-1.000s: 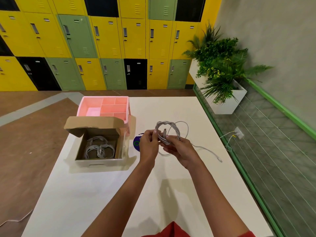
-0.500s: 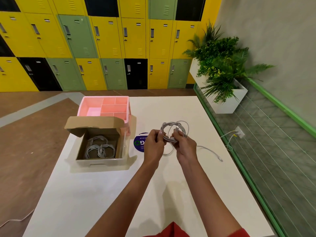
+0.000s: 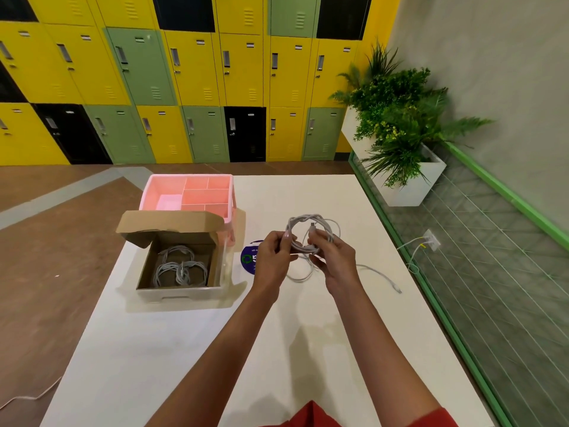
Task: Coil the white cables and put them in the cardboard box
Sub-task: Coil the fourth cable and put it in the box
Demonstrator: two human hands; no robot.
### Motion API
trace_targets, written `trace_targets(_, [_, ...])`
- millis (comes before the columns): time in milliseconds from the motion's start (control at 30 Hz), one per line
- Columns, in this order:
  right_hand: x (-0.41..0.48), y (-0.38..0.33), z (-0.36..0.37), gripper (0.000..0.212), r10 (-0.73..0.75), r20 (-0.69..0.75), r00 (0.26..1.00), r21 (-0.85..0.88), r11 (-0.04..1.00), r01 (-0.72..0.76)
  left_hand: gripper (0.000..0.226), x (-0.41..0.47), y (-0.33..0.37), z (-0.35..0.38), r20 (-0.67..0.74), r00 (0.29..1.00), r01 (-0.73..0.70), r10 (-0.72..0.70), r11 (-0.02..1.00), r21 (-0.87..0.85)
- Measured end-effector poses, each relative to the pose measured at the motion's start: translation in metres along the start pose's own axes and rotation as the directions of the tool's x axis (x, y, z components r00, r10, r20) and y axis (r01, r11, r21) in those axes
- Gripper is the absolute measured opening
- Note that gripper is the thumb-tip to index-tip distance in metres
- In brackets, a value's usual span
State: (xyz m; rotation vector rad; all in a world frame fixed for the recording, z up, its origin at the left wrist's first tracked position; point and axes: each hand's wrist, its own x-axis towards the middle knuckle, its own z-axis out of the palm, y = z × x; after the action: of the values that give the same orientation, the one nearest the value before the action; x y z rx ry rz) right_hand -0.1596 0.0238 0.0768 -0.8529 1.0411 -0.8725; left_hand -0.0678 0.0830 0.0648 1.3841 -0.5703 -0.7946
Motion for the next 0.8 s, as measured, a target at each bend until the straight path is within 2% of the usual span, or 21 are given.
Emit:
trace_targets(100, [0.002, 0.005, 0.004, 0.005, -0.071, -0.098, 0.993, 0.016, 0.997, 0.072, 0.019, -0.002, 0.001, 0.005, -0.025, 0.999, -0.031, 0.031, 0.999, -0.015])
trace_targets(167, [0.005, 0.009, 0.006, 0.011, -0.130, -0.190, 0.973, -0.001, 0.991, 0.132, 0.019, -0.006, -0.001, 0.008, -0.031, 0.995, -0.097, 0.098, 0.995, 0.021])
trace_targets(300, [0.006, 0.015, 0.006, 0.016, -0.256, -0.236, 0.937, -0.167, 0.961, 0.221, 0.017, -0.008, -0.004, 0.009, -0.039, 0.977, -0.204, 0.211, 0.969, 0.139])
trace_targets(533, [-0.001, 0.018, 0.005, 0.014, -0.506, -0.062, 0.860, -0.365, 0.813, 0.453, 0.015, -0.010, 0.000, 0.005, -0.090, 0.949, -0.278, 0.302, 0.937, 0.213])
trace_targets(600, [-0.001, 0.016, 0.005, 0.013, -0.496, -0.009, 0.869, -0.352, 0.814, 0.461, 0.014, -0.007, 0.004, 0.005, -0.079, 0.964, -0.240, 0.255, 0.958, 0.159])
trace_targets(700, [0.003, 0.009, 0.003, 0.011, -0.384, 0.097, 0.918, -0.243, 0.886, 0.396, 0.016, -0.003, 0.008, 0.001, -0.020, 0.991, -0.134, 0.134, 0.990, -0.033])
trace_targets(800, [0.006, 0.005, 0.004, 0.008, -0.332, 0.147, 0.932, -0.183, 0.916, 0.356, 0.017, -0.002, 0.007, -0.002, 0.015, 0.996, -0.088, 0.091, 0.987, -0.136])
